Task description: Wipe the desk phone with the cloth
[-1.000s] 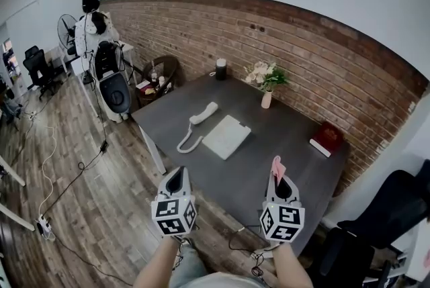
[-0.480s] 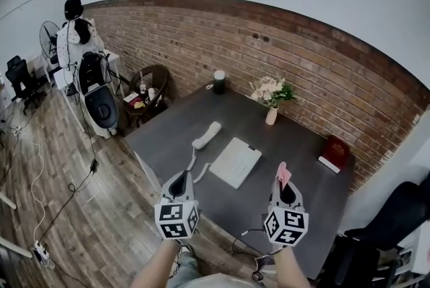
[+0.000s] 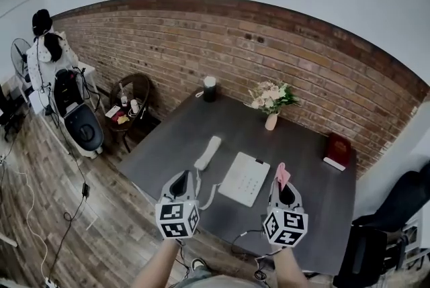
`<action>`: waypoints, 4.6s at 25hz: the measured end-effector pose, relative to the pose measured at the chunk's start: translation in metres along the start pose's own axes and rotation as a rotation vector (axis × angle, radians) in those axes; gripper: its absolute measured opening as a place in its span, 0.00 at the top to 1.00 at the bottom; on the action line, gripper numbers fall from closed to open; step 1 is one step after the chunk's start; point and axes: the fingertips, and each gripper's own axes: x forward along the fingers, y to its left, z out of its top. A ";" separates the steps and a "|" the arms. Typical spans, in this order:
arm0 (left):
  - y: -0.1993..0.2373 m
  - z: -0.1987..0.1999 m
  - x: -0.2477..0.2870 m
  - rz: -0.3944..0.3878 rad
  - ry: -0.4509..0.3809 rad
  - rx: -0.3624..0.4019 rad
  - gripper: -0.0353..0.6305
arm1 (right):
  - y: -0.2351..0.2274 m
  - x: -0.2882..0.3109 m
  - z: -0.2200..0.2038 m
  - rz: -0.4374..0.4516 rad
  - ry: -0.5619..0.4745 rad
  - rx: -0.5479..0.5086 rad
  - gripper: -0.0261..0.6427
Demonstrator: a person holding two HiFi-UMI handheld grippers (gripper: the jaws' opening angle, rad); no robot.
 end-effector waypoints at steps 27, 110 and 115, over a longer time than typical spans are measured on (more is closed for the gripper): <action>0.034 -0.029 0.089 -0.099 0.087 0.007 0.95 | 0.013 0.056 -0.036 -0.076 0.124 -0.059 0.93; 0.125 -0.171 0.143 0.164 0.333 -0.135 0.95 | 0.042 0.243 -0.216 0.423 0.833 -0.821 0.93; 0.124 -0.173 0.141 0.164 0.334 -0.134 0.95 | 0.045 0.237 -0.220 0.433 0.840 -0.821 0.93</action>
